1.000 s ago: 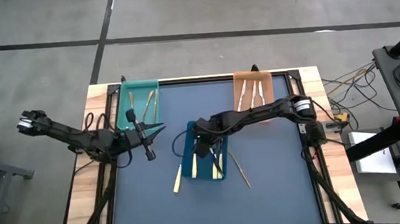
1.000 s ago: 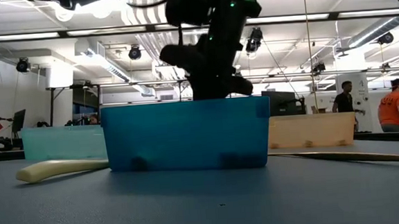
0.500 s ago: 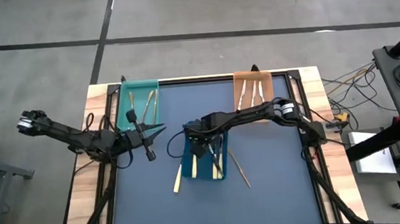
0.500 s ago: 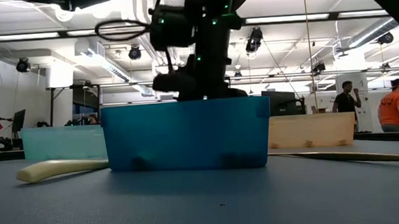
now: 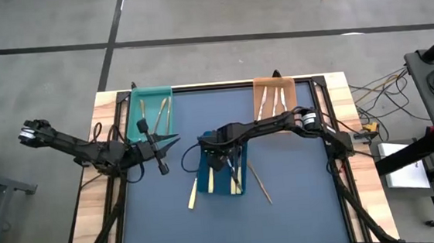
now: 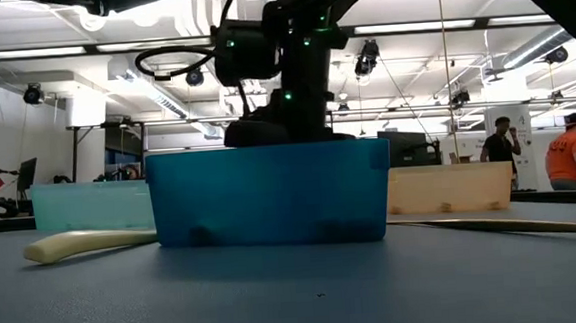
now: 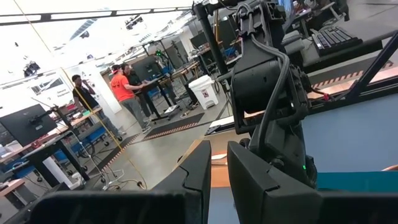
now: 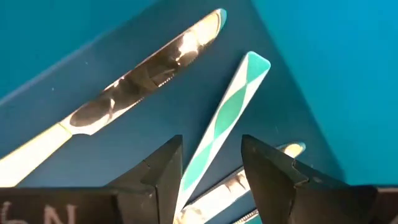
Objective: Sort silverware by color (type)
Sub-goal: Put the blue and white knife into the orange bin
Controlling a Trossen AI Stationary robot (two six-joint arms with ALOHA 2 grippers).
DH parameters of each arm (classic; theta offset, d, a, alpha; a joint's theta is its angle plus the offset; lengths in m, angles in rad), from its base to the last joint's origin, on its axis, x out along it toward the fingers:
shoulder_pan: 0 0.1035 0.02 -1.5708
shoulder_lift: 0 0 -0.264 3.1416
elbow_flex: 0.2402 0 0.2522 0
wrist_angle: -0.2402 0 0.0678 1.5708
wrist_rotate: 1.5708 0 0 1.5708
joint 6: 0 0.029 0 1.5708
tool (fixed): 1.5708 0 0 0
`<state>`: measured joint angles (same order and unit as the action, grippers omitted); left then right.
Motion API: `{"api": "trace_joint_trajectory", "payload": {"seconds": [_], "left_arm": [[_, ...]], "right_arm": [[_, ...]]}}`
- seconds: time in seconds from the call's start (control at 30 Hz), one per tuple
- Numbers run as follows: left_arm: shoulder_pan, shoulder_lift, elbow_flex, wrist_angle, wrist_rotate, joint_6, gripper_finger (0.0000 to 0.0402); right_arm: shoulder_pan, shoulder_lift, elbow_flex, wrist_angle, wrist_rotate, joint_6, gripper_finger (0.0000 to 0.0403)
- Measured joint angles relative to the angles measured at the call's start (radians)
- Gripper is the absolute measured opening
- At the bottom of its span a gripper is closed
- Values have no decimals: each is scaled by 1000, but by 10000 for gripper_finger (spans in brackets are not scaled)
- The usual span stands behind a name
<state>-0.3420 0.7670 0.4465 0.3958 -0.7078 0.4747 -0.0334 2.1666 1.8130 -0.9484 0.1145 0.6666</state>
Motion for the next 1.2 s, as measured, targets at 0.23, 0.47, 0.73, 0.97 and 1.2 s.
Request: {"api": "trace_joint_trajectory", "payload": {"seconds": [0.23, 0.47, 0.73, 0.97, 1.2], "left_arm": [[0, 0, 0, 0, 0, 0, 36], [0, 0, 0, 0, 0, 7, 36], [0, 0, 0, 0, 0, 7, 36], [0, 0, 0, 0, 0, 7, 36], [0, 0, 0, 0, 1, 7, 36]], "right_arm": [[-8, 29, 0, 29, -1, 2, 156], [-9, 39, 1, 33, -4, 4, 127], [-10, 37, 1, 45, 4, 41, 39], [-9, 33, 27, 35, -1, 66, 29], [9, 8, 142, -78, 17, 32, 29]]}}
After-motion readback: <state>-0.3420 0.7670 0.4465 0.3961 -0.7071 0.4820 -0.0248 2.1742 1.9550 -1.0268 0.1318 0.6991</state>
